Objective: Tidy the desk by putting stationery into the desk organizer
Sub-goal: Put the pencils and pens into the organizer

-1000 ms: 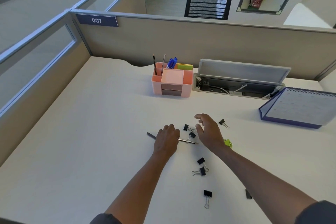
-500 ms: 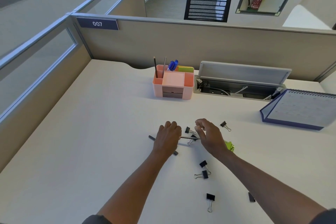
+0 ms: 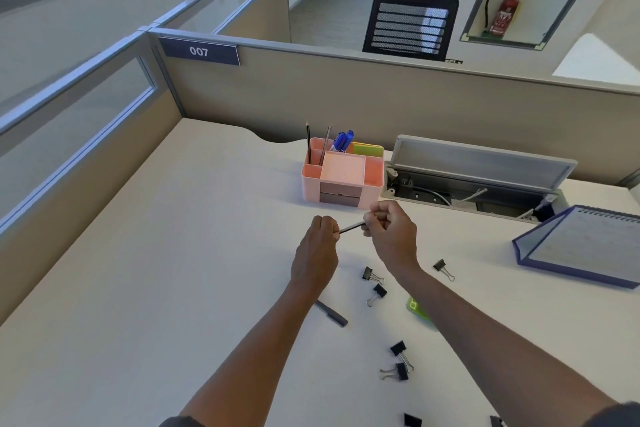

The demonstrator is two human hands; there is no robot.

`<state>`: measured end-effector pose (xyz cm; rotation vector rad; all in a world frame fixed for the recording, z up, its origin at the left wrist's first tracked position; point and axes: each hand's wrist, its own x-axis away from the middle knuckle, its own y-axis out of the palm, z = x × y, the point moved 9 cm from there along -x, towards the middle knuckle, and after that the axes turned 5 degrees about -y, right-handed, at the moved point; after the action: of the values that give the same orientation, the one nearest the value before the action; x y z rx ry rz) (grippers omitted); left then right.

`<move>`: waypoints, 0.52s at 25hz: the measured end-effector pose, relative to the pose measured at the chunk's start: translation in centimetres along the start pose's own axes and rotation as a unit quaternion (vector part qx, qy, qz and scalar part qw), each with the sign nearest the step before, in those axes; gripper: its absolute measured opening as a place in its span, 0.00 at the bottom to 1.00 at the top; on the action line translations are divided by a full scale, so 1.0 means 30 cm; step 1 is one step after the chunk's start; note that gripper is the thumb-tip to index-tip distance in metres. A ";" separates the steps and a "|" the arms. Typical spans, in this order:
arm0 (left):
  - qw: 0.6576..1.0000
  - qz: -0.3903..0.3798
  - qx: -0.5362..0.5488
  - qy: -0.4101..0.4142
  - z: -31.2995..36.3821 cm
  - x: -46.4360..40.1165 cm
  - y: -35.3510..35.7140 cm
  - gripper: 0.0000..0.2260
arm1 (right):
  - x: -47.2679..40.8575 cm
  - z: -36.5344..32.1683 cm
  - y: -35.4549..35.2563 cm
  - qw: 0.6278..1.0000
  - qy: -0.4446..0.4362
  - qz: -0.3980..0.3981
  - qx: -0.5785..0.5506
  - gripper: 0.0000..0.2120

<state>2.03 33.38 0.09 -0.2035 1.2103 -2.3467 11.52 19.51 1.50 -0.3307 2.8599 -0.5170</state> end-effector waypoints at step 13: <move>0.997 0.055 -0.059 0.014 -0.045 -0.331 -0.082 0.21 | -0.456 -0.248 0.174 0.986 -0.162 0.018 0.046 0.03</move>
<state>9.34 40.39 2.13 -0.1406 1.3389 -2.1930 21.74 30.14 8.73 -0.3132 2.5155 -0.5333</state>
